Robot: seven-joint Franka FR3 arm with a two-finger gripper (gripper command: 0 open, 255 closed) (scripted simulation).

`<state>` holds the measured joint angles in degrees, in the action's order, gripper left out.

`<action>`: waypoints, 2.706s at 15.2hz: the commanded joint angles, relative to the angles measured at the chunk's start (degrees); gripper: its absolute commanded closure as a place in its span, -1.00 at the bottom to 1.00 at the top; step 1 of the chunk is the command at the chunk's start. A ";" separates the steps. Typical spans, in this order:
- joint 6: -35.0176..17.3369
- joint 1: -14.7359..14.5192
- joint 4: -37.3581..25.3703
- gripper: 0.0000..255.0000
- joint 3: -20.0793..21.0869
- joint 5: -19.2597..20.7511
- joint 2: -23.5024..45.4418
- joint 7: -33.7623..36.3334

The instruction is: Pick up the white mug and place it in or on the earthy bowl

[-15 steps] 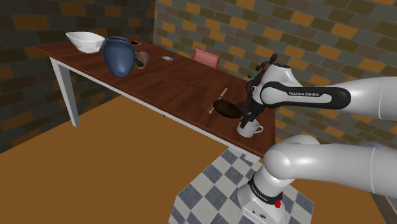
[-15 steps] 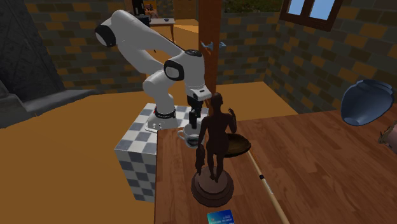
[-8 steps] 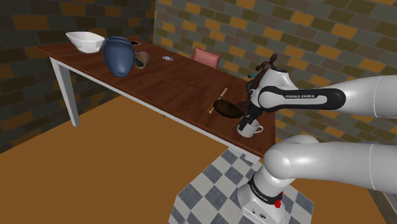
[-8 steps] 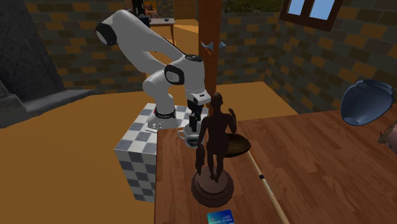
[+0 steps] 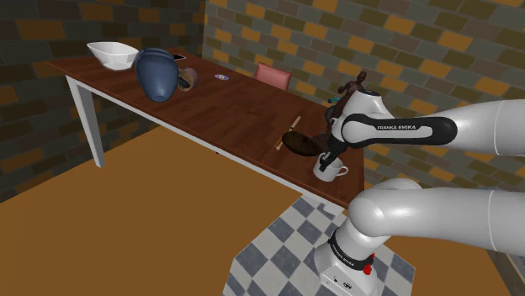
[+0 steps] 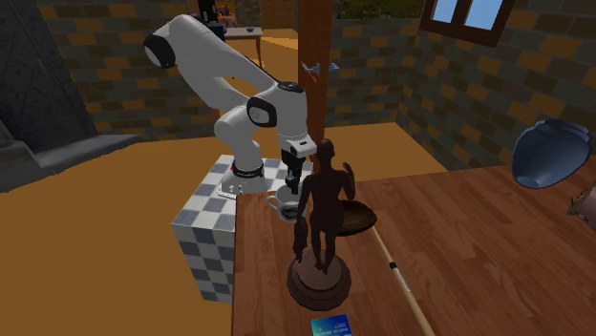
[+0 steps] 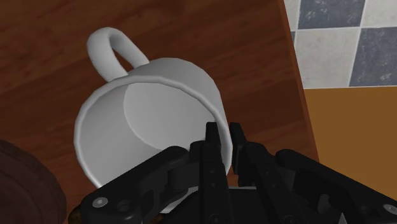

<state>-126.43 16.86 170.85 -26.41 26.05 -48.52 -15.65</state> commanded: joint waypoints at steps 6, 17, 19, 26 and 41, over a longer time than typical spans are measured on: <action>-0.02 0.00 0.01 1.00 0.00 0.01 0.01 0.00; 11.26 -1.33 -5.98 1.00 3.31 -3.76 -5.49 -0.72; 13.07 -1.58 -7.24 1.00 3.87 -4.36 -6.07 -0.83; 18.95 -2.42 -11.95 1.00 5.67 -6.29 -7.31 -1.17; 26.04 -5.09 -24.72 1.00 7.56 -9.44 -1.84 -1.68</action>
<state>-100.07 12.22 147.74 -18.58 16.76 -52.21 -17.19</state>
